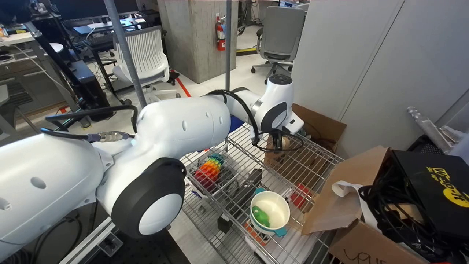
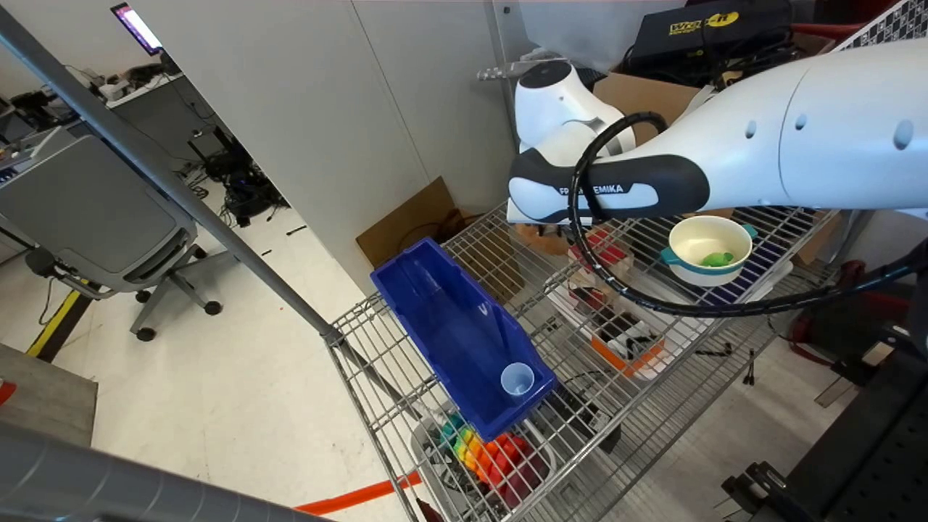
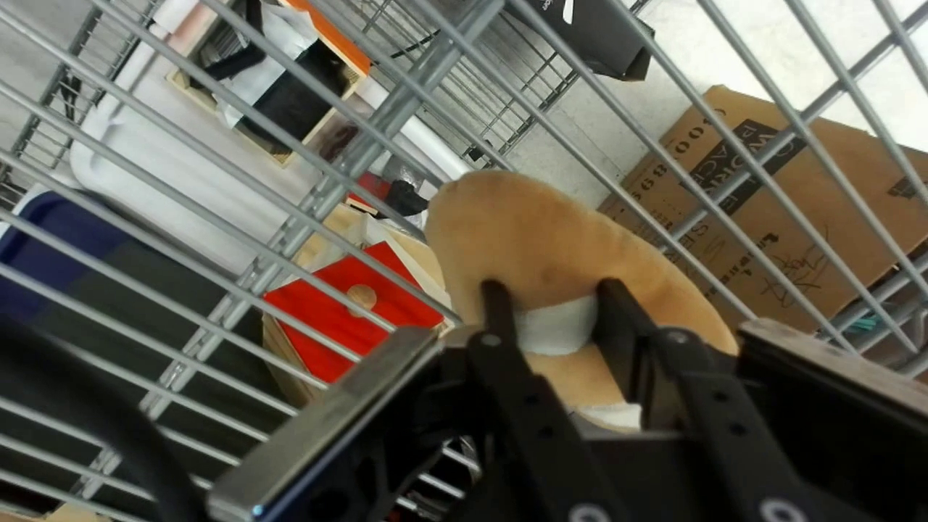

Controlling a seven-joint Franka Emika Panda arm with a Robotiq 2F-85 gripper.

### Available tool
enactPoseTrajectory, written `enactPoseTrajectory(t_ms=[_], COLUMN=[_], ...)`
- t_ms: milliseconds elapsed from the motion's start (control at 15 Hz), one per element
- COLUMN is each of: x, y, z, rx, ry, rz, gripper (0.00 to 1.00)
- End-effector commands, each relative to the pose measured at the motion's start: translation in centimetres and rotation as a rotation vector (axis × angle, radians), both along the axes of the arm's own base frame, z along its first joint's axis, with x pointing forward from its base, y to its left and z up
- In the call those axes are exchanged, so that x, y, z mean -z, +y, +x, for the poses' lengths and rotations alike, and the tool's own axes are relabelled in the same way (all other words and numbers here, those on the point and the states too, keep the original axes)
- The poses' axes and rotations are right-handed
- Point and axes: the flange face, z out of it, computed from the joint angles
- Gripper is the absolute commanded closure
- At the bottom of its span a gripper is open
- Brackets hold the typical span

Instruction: Pick up the bread plush toy and put it in the bowl

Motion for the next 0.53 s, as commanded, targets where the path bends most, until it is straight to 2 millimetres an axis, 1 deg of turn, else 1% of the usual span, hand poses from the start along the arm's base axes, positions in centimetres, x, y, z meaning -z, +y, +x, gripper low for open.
enactPoseTrajectory(t_ms=[0,133,333,467], x=[-0.07,-0.21,-0.49,-0.68], y=[-0.86,-1.15,-1.14,-0.81], z=[0.11,0.07,0.17,0.28], rx=[0.08,0.109,0.089,0.022], ry=[-0.013,0.0,-0.002,-0.016], rz=[0.027,0.084,0.165,0.213], gripper=[0.96,1.0,0.99,0.98])
